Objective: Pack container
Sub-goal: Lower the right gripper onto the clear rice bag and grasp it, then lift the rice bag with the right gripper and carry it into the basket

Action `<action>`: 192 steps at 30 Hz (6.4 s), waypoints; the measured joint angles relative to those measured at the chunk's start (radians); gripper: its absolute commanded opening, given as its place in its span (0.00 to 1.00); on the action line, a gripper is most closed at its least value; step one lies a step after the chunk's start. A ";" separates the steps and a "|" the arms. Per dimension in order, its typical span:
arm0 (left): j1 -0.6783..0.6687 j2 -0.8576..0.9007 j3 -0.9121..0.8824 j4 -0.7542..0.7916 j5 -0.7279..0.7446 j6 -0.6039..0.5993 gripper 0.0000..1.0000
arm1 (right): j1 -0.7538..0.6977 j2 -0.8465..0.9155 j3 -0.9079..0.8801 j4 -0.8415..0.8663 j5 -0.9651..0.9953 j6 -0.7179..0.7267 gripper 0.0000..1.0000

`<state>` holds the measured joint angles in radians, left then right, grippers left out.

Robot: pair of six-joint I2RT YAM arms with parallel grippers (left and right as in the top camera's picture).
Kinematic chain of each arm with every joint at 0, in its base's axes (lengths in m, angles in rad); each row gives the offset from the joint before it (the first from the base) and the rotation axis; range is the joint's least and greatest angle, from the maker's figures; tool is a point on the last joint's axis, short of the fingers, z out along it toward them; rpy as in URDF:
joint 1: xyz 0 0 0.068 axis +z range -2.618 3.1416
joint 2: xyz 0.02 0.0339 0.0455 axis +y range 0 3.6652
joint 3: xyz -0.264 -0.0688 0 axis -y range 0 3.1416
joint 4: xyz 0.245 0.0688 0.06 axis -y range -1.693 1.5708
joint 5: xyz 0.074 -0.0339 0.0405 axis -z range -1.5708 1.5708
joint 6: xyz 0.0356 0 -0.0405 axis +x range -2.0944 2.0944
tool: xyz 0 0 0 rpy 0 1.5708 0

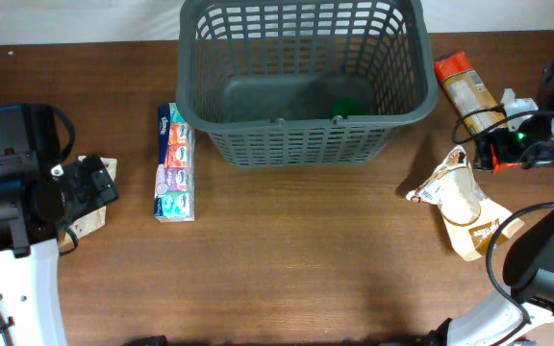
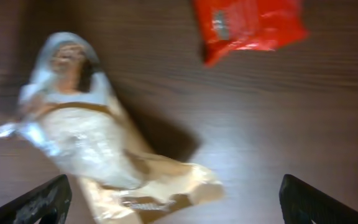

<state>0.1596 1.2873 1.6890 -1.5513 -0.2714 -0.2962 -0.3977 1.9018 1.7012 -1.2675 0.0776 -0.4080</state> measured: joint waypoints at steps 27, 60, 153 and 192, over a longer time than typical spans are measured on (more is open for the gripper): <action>0.000 0.000 0.000 0.033 0.000 0.000 1.00 | 0.000 0.000 -0.309 0.064 -0.060 -0.363 0.99; 0.000 0.000 0.000 0.038 0.000 0.000 1.00 | 0.000 0.000 -0.411 0.214 -0.208 -0.375 0.99; 0.000 0.000 0.000 0.086 0.000 0.000 1.00 | 0.002 0.042 -0.222 0.309 -0.182 0.037 0.04; 0.000 0.000 0.000 0.098 0.000 0.000 1.00 | 0.710 0.113 1.032 0.233 -0.461 0.408 0.04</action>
<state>0.1596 1.2877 1.6890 -1.4528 -0.2718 -0.2962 0.3122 2.0148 2.7331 -1.0348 -0.3836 0.0002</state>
